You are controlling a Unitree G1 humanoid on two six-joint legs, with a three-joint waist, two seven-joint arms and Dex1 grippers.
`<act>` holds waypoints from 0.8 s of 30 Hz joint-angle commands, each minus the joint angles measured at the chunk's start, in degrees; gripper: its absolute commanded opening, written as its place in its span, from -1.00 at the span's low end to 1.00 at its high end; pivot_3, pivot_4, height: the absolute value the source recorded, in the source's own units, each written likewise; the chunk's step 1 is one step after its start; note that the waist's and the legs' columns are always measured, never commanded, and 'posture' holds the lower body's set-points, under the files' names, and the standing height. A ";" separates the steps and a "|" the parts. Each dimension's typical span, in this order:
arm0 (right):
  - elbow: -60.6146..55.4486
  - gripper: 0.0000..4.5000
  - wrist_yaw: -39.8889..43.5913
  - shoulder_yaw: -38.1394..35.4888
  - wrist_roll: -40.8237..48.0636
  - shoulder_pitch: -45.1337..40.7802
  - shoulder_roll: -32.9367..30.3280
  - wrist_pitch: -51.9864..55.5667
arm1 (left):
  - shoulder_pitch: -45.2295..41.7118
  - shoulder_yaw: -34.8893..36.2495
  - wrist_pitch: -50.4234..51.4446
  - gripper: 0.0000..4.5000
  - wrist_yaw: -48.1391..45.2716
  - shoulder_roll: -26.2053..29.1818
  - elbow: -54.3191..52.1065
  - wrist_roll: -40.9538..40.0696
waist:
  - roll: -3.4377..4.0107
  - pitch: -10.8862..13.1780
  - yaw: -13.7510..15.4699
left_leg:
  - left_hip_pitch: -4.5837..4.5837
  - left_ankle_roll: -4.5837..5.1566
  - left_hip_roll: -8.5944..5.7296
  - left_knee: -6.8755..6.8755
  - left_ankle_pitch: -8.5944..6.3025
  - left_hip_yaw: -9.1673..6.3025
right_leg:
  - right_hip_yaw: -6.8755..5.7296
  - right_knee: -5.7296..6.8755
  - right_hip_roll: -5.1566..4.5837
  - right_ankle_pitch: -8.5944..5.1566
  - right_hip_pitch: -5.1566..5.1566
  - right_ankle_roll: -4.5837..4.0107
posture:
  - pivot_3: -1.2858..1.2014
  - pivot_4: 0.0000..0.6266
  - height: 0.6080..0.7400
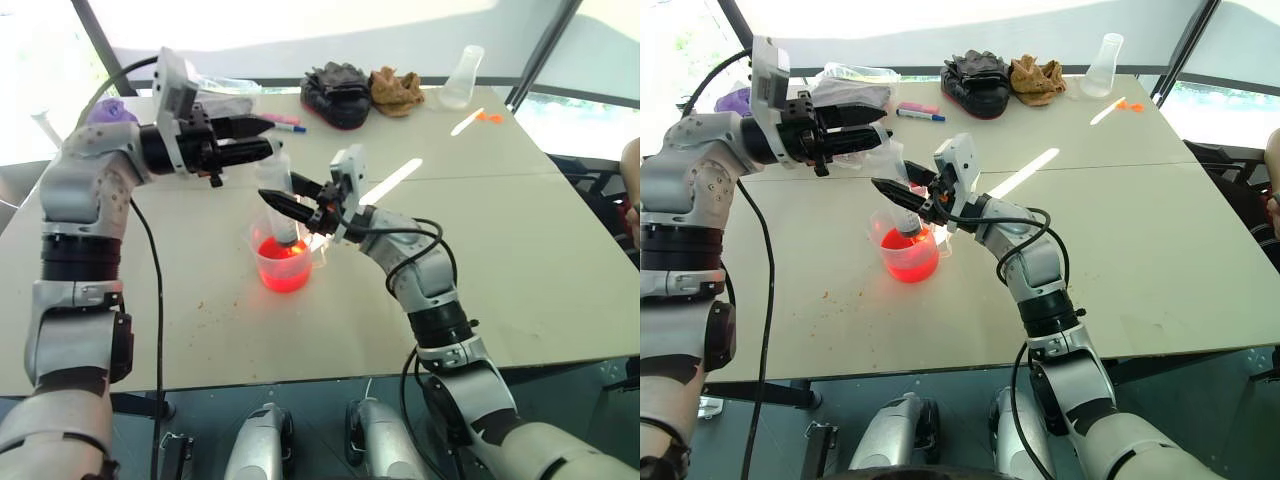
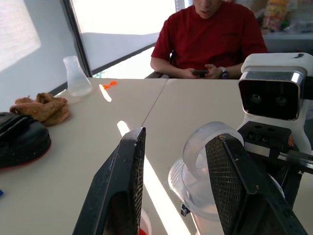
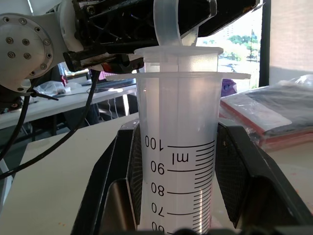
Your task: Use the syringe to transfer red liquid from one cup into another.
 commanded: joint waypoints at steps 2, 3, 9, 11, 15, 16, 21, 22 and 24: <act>-2.48 -0.34 0.53 2.39 -0.80 0.07 1.61 -3.06 | 0.93 0.31 2.49 -0.14 -0.61 0.26 -4.44 -1.61 | 0.00 0.00 0.01 | 0.00 0.00 0.00 0.00 0.00 0.00 | 0.00 0.00 0.00 0.00 0.00 0.00 | 0.03 -0.52 1.00; -2.50 -0.34 0.54 2.59 -0.95 0.25 1.71 -3.26 | 1.12 0.37 2.76 -0.14 -0.66 0.26 -4.79 -1.60 | 0.00 0.00 0.02 | 0.00 0.00 0.00 0.00 0.00 -0.01 | 0.00 0.00 0.00 0.00 0.01 0.00 | 0.03 -0.52 1.00; -2.87 -0.34 0.56 4.54 -2.13 1.97 2.73 -4.31 | 1.59 2.02 3.98 -0.14 1.36 -0.65 -6.01 -2.08 | 0.00 0.00 0.07 | 0.00 0.00 0.01 0.01 0.00 -0.01 | 0.00 0.00 0.00 0.00 0.02 0.00 | 0.03 -0.52 1.00; -3.12 -0.34 0.87 5.38 -2.50 2.92 2.88 -4.18 | 0.75 2.97 3.88 -0.14 2.63 -1.29 -5.32 -2.22 | 0.00 0.00 0.20 | 0.00 0.00 0.01 0.01 0.00 -0.02 | 0.00 0.00 0.00 0.00 0.02 0.00 | 0.03 -0.52 1.00; -3.83 -0.34 1.53 6.91 -2.72 5.18 2.67 -3.65 | -0.76 5.14 4.49 -0.14 4.83 -2.45 -4.36 -3.49 | 0.00 0.00 0.18 | 0.00 0.00 0.00 0.02 0.00 -0.02 | 0.00 -0.01 -0.01 0.00 0.04 0.00 | 0.03 -0.52 1.00; -4.16 -0.34 1.60 7.23 -2.71 5.77 2.66 -3.45 | -1.22 5.87 4.72 -0.14 5.44 -2.82 -4.14 -3.95 | 0.00 0.00 0.13 | 0.00 0.00 0.00 0.02 0.00 -0.02 | 0.00 0.00 -0.01 0.00 0.03 0.00 | 0.03 -0.52 1.00; -5.44 -0.34 1.36 8.30 -2.83 7.48 2.88 -2.75 | -2.88 7.51 5.59 -0.14 6.82 -3.67 -3.53 -5.28 | 0.00 0.00 0.09 | 0.01 0.00 0.00 0.02 0.00 -0.03 | 0.00 0.00 -0.01 0.00 0.03 0.00 | 0.03 -0.52 1.00; -5.66 -0.34 1.30 8.49 -2.83 7.74 2.96 -2.62 | -3.24 7.85 5.83 -0.14 7.08 -3.81 -3.33 -5.58 | 0.00 0.00 0.09 | 0.01 0.00 0.00 0.02 0.00 -0.03 | 0.00 0.00 -0.01 0.00 0.03 0.00 | 0.03 -0.52 1.00; -5.99 -0.34 1.24 8.77 -2.81 8.10 3.02 -2.39 | -3.77 8.29 6.00 -0.14 7.44 -3.98 -2.93 -5.92 | 0.00 0.00 0.09 | 0.01 0.00 0.00 0.02 0.00 -0.03 | 0.00 0.00 0.00 0.00 0.03 0.00 | 0.03 -0.52 1.00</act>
